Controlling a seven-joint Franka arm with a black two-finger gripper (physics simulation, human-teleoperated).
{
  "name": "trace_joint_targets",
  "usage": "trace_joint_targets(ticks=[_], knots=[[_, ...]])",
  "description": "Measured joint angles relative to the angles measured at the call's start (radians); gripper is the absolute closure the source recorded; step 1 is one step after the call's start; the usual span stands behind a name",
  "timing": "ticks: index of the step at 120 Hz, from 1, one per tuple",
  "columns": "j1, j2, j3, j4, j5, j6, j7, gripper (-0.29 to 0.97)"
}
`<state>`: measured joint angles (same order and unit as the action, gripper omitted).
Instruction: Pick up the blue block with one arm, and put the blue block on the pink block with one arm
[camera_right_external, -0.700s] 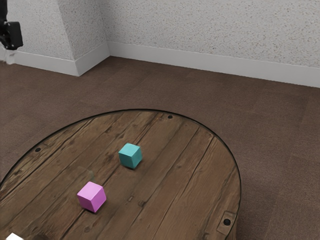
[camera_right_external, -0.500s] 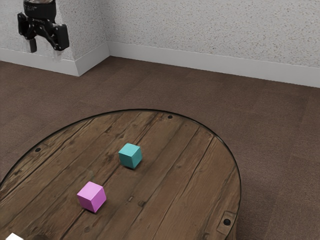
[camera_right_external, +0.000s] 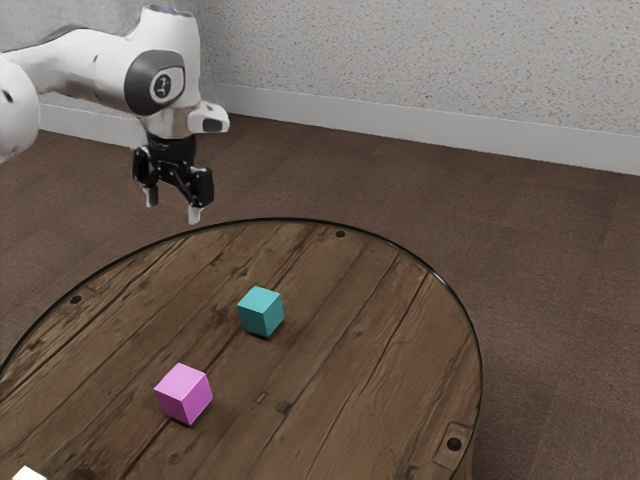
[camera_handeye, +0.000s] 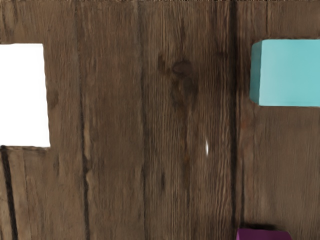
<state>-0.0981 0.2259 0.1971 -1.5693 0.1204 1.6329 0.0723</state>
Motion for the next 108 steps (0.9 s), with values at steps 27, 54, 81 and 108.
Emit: trace_joint_targets(ticks=[27, 54, 81, 108], knots=[[-0.041, 0.149, 0.001, -0.026, -0.082, 0.167, -0.016, 0.0], [-0.067, 0.255, -0.001, -0.028, -0.135, 0.271, -0.025, 0.0], [-0.091, 0.321, -0.005, -0.036, -0.187, 0.338, -0.032, 0.0], [-0.089, 0.384, 0.001, -0.043, -0.225, 0.377, -0.036, 0.0]])
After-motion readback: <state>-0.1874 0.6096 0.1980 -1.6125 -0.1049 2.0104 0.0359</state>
